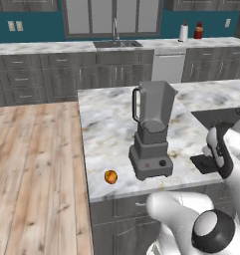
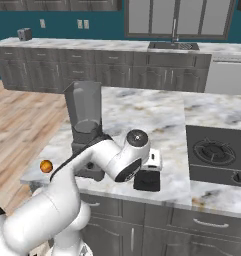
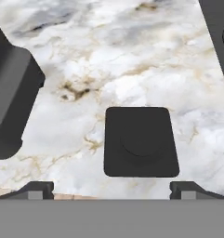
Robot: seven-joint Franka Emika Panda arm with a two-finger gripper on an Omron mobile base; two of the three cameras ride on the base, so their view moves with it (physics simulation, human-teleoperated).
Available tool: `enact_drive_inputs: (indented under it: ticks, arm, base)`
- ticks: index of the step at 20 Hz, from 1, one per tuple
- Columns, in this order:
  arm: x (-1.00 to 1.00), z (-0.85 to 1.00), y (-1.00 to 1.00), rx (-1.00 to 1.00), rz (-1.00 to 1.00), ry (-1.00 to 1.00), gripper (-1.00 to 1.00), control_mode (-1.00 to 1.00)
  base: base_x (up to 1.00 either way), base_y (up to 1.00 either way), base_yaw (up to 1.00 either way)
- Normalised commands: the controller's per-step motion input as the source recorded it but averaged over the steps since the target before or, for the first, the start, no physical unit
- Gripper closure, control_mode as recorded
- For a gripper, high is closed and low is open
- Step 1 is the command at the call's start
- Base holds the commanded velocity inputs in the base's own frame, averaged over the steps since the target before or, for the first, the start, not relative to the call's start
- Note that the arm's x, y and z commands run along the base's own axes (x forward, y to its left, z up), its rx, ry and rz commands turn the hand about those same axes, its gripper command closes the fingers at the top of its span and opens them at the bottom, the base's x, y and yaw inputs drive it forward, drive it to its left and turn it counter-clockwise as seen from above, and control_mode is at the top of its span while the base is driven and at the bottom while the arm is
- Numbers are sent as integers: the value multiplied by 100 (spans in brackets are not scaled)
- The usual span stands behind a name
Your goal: Open the blender lid, put the peach in the blender, close the lid, and start the blender.
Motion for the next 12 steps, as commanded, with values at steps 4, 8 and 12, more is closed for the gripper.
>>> enact_drive_inputs:
  ticks: [4, 8, 12]
  arm:
    - [-91, 67, 34, -4, 0, -12, -100, -100]
    - [-65, 61, 79, -20, 0, -4, -100, -100]
    - [-39, 50, 100, -22, 0, -7, -100, -100]
  base:
    - [0, 0, 0]
    - [0, 0, 0]
    - [0, 0, 0]
